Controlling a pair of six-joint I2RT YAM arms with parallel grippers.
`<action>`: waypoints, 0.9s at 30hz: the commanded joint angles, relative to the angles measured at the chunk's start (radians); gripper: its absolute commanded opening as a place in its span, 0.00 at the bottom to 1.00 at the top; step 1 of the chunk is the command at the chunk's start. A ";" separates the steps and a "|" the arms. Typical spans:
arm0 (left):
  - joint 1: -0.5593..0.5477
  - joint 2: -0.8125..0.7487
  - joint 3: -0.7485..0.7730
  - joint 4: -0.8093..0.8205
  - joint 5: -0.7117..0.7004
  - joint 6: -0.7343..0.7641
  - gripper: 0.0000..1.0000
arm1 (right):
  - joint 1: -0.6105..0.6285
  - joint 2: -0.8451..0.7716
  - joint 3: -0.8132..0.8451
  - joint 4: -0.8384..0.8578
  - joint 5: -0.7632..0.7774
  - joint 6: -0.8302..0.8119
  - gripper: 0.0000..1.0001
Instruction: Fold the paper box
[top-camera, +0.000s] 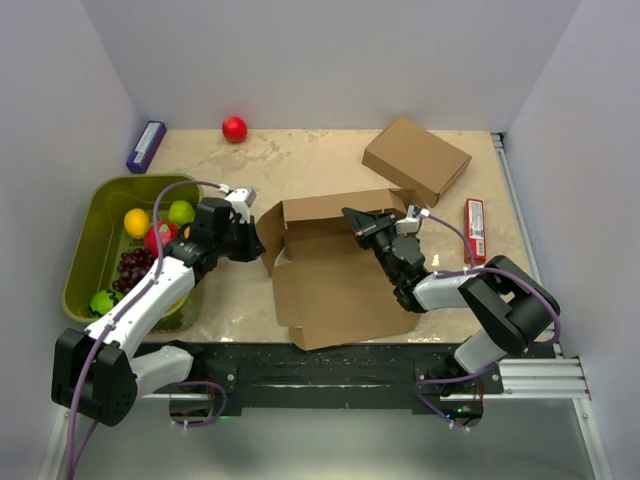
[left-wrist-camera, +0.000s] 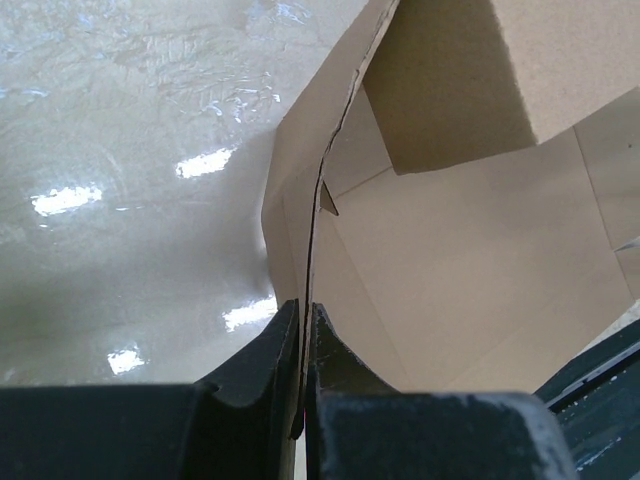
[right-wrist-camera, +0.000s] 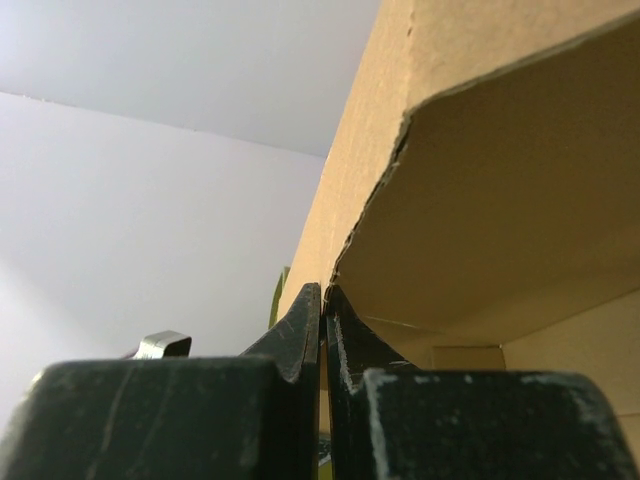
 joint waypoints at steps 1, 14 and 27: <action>-0.020 -0.044 0.007 0.186 0.071 -0.079 0.06 | 0.010 0.031 -0.009 -0.063 0.007 -0.064 0.00; -0.201 -0.037 -0.053 0.223 -0.188 -0.100 0.00 | 0.013 0.037 -0.029 -0.036 0.016 -0.082 0.00; -0.270 -0.015 -0.142 0.429 -0.203 -0.153 0.01 | 0.014 0.022 -0.046 -0.036 0.016 -0.134 0.00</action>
